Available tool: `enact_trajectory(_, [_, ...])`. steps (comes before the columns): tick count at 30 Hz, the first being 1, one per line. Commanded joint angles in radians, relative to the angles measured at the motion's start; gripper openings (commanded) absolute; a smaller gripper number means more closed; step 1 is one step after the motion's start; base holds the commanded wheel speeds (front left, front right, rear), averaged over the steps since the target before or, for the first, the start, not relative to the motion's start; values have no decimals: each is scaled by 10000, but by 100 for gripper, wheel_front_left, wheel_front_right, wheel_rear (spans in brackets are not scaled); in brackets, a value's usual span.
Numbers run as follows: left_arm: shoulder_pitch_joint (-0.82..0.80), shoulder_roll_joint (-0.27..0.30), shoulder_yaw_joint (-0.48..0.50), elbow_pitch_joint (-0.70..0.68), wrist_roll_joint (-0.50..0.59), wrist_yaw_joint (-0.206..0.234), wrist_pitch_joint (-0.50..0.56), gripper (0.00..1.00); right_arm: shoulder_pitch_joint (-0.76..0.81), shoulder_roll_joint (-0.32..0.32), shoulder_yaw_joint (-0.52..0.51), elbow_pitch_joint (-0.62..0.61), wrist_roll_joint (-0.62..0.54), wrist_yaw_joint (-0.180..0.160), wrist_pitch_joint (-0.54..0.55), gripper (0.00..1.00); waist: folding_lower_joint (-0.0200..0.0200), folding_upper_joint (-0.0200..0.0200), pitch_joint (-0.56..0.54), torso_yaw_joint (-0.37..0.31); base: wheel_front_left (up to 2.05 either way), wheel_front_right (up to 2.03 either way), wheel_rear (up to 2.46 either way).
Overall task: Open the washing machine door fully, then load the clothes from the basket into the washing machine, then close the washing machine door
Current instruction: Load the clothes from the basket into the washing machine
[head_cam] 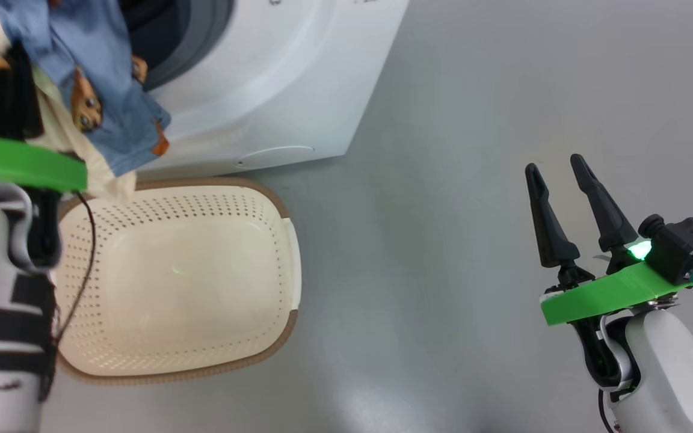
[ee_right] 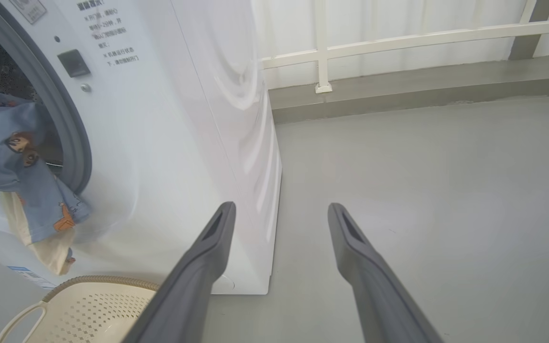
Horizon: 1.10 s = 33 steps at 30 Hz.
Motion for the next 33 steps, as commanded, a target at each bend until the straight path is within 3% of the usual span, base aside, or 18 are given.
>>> enact_trajectory(1, [-429, 501, 186, 63, 54, -49, -64, 0, 173, -29, 140, -229, 101, 73, -80, 100, 1, -1, 198, -200, 0, 0, 0])
enact_trajectory(11, [-3040, 1213, -414, 2154, 635, -49, -64, 0, 91, 93, 77, -387, 81, 73, -80, 100, 1, -1, 1151, -804, 0, 0, 0])
enact_trajectory(17, [-4402, 1368, -467, 2622, 947, -49, -64, 0, 67, 109, -68, -577, 39, 73, -80, 100, 1, -1, 1799, -937, 0, 0, 0])
enact_trajectory(22, [-4980, 1365, -181, 1649, 1544, 135, -64, 0, 20, 124, -101, -694, -1, 73, -80, 100, 1, -1, 2061, -962, 0, 0, 0])
enact_trajectory(29, [-4759, 1047, 1101, -1420, 2606, 386, -64, 0, -106, 212, -57, -679, -12, 73, -80, 100, 1, -1, 2295, -997, 0, 0, 0])
enact_trajectory(33, [-4383, 781, 1545, -1829, 3019, 299, -64, 0, -129, 241, -47, -655, -14, 73, -80, 100, 1, -1, 2316, -998, 0, 0, 0])
